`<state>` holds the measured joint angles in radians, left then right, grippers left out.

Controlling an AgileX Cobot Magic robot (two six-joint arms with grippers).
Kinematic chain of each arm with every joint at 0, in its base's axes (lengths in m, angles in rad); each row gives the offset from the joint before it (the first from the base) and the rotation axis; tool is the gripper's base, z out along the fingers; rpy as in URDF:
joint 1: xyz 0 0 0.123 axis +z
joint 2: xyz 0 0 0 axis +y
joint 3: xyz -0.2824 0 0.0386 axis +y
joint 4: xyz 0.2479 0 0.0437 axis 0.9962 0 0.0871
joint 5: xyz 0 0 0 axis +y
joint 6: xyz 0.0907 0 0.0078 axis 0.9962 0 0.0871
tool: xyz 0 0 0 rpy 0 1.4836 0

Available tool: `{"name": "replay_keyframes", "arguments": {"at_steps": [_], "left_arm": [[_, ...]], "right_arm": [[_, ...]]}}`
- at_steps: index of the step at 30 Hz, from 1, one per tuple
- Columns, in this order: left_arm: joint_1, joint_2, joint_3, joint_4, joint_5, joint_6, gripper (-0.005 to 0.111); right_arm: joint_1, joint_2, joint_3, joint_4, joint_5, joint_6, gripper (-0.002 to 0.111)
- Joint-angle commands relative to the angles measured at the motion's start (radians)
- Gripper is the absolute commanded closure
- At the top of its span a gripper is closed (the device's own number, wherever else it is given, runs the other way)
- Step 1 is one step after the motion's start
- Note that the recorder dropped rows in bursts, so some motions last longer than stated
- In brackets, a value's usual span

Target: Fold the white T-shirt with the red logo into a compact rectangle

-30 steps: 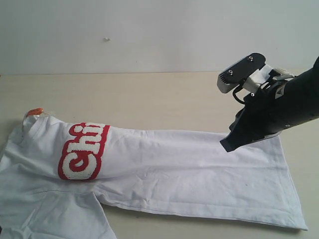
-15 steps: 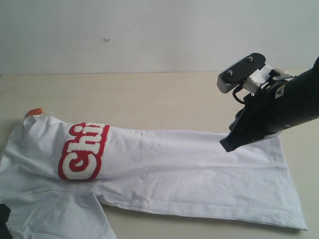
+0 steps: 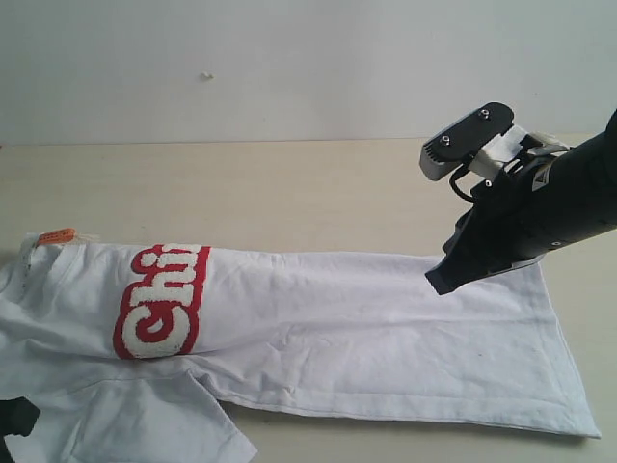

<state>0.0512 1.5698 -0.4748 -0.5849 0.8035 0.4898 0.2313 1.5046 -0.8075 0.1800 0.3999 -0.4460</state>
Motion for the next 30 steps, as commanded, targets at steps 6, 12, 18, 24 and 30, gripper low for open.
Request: {"name": "replay_keyframes", "arguments": {"at_steps": [6, 12, 18, 24, 30], "left_arm": [[0.0, 0.002, -0.088, -0.311, 0.403, 0.234, 0.107], [0.002, 0.006, -0.135, -0.442, 0.418, 0.343, 0.107], [0.075, 0.087, -0.2, -0.658, 0.293, 0.348, 0.107], [0.119, 0.206, -0.237, -0.756, 0.087, 0.351, 0.09], [0.119, 0.297, -0.237, -0.791, -0.018, 0.378, 0.034]], "right_arm": [[0.001, 0.0, 0.003, 0.098, 0.06, -0.158, 0.108], [0.001, 0.0, 0.003, 0.098, 0.07, -0.158, 0.108], [0.001, 0.0, 0.003, 0.098, 0.078, -0.158, 0.108], [0.001, 0.0, 0.003, 0.098, 0.072, -0.158, 0.108], [0.001, 0.0, 0.003, 0.098, 0.059, -0.158, 0.108]]}}
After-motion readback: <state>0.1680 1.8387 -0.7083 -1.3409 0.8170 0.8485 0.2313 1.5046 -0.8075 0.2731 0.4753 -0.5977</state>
